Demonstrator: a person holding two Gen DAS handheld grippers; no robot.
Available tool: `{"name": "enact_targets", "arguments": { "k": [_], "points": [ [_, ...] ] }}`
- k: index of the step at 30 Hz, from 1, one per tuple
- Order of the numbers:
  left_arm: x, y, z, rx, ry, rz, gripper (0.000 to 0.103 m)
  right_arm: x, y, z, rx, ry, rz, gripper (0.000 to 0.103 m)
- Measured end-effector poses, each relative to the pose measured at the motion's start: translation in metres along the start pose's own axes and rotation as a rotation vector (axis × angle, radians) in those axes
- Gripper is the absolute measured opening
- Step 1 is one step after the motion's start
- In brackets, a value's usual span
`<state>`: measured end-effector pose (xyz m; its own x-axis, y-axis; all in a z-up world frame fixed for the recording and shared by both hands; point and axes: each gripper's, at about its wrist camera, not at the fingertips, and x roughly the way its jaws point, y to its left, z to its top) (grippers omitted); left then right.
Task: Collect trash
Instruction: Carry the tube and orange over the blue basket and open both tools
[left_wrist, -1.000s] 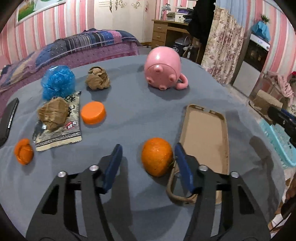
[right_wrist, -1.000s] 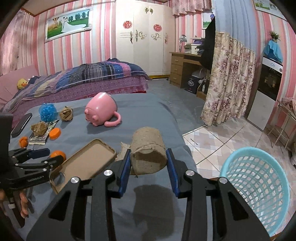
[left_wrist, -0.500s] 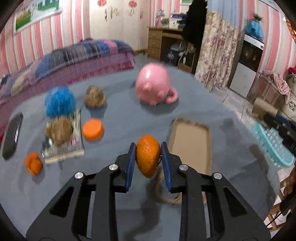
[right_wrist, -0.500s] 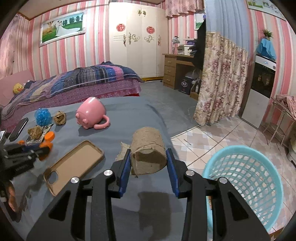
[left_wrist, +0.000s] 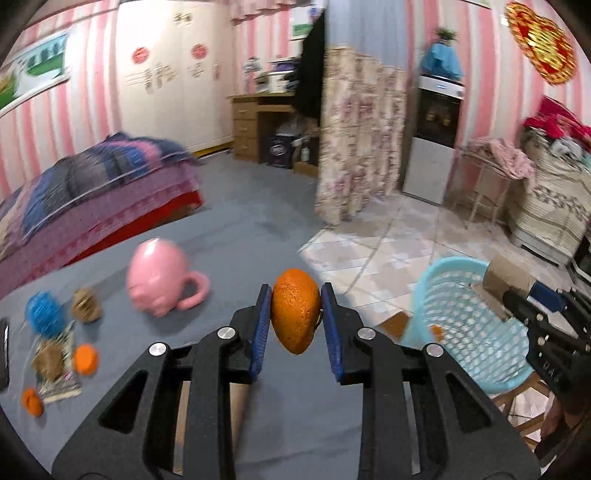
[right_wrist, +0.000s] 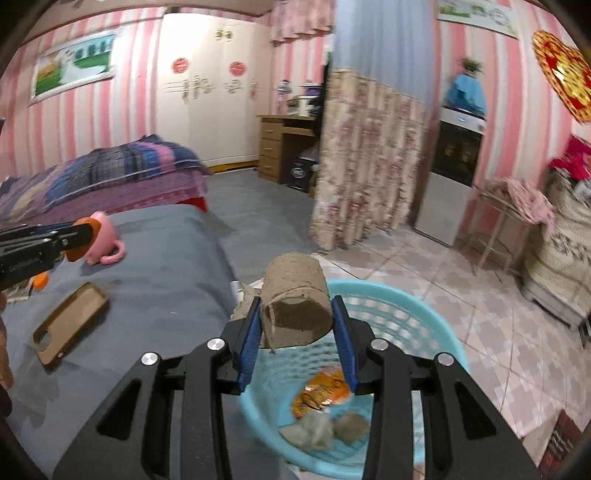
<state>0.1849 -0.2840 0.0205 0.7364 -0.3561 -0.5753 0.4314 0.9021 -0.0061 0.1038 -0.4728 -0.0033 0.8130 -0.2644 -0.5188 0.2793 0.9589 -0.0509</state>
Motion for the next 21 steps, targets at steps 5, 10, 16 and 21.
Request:
{"name": "enact_targets", "arguments": {
  "k": [5, 10, 16, 21],
  "points": [
    [0.011, -0.056, 0.011, 0.063, -0.003, -0.080, 0.026, -0.011, -0.036, -0.010, 0.030, 0.009, -0.069, 0.038],
    [0.028, -0.102, 0.016, 0.094, 0.036, -0.167, 0.026, -0.011, -0.076, -0.018, 0.087, 0.028, -0.120, 0.037],
    [0.051, -0.135, -0.006, 0.151, 0.063, -0.213, 0.026, -0.009, -0.113, -0.030, 0.169, 0.039, -0.148, 0.038],
    [0.080, -0.146, -0.017, 0.178, 0.107, -0.204, 0.026, 0.001, -0.130, -0.041, 0.244, 0.066, -0.169, 0.038]
  ]
}}
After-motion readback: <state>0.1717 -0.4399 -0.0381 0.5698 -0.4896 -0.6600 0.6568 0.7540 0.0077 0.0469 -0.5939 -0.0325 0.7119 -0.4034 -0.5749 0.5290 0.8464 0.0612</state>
